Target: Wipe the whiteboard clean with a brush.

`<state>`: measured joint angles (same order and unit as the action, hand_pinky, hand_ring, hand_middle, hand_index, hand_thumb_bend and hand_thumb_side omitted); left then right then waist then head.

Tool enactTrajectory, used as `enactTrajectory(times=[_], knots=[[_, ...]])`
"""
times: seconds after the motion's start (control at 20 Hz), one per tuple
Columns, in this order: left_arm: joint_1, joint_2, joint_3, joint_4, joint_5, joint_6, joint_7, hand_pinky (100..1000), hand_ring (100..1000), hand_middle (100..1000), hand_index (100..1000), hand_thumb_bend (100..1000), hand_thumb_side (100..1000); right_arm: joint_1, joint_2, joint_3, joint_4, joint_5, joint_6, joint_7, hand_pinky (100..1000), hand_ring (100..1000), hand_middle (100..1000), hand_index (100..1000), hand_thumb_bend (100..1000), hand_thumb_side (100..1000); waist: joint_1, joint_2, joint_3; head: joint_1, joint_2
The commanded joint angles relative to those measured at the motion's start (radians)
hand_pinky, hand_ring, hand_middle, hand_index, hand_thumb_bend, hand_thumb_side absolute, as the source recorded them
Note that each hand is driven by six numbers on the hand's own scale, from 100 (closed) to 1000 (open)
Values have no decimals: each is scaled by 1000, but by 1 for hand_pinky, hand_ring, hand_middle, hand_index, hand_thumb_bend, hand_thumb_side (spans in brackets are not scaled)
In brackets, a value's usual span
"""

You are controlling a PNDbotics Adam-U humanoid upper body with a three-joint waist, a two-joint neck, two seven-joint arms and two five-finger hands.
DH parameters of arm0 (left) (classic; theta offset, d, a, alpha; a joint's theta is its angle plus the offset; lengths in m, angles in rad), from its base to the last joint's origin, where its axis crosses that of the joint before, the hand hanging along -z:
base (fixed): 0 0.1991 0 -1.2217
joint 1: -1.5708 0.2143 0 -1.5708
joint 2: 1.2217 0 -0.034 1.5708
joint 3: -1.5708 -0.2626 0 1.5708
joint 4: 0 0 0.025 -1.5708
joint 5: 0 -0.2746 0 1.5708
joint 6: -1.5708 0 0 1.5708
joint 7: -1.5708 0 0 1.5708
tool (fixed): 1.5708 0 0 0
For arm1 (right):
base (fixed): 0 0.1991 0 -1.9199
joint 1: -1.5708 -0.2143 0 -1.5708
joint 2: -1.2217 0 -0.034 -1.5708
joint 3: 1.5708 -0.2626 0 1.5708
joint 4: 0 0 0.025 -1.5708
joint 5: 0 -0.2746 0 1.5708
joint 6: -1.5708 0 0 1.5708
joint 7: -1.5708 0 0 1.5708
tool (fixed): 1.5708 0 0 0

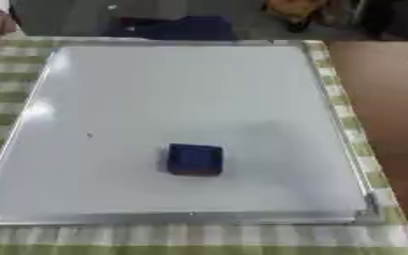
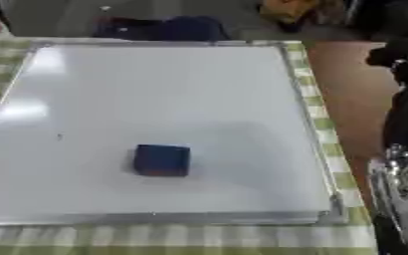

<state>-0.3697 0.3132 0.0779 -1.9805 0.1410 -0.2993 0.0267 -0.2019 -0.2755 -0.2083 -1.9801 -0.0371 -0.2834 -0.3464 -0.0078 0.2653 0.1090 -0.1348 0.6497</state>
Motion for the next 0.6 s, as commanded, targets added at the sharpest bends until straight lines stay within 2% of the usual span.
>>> enactTrajectory(times=[0.05, 0.35, 0.45, 0.6], knots=[[-45, 67, -23, -20, -47, 13, -28, 469, 547, 533, 116, 100, 955, -5, -19, -3, -20, -4, -3, -1, 556, 554, 439, 557, 100, 890, 2, -18, -3, -1, -8], [-142, 153, -94, -20, -195, 12, -135, 467, 568, 584, 100, 100, 864, -3, -24, -1, -20, -7, -5, -2, 556, 554, 439, 557, 100, 890, 3, -23, -10, -2, 33], [-175, 175, -118, -20, -242, 1, -172, 472, 585, 609, 100, 100, 806, -3, -26, 0, -20, -7, -6, -1, 556, 554, 439, 557, 100, 890, 4, -23, -12, -1, 35], [-229, 205, -158, -20, -321, 14, -217, 492, 609, 657, 100, 100, 773, -4, -28, 1, -20, -7, -6, 0, 555, 554, 439, 557, 100, 890, 7, -22, -14, -1, 34]])
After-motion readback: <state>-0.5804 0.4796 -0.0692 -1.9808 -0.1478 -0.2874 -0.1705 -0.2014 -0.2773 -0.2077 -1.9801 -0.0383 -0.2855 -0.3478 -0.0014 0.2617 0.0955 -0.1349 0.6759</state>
